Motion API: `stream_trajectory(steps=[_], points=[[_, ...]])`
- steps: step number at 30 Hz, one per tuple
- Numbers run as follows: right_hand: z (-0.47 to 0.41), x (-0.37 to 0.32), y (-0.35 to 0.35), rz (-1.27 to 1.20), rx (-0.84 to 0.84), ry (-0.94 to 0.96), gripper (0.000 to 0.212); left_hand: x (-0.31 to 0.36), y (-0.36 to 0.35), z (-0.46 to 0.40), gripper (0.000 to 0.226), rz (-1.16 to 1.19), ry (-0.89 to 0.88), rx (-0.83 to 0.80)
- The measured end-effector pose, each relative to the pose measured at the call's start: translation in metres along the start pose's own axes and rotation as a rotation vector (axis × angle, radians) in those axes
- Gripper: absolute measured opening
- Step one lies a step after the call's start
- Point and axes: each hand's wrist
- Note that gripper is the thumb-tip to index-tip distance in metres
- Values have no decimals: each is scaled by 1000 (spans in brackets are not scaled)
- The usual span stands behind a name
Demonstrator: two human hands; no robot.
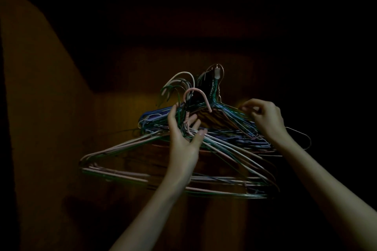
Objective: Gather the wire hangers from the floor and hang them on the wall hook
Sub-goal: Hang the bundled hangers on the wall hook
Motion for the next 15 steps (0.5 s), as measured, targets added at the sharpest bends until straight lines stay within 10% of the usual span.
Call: stream_trajectory(steps=[15], points=[[-27, 13, -30, -7, -198, -14, 6, -25, 7, -25, 71, -24, -22, 46]])
Point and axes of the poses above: each hand's wrist, its own z-axis away from the middle knuckle, its own y-axis out of the back of the hand, x = y × z, and after that the axes turned 2 degrees about -y, right-handed
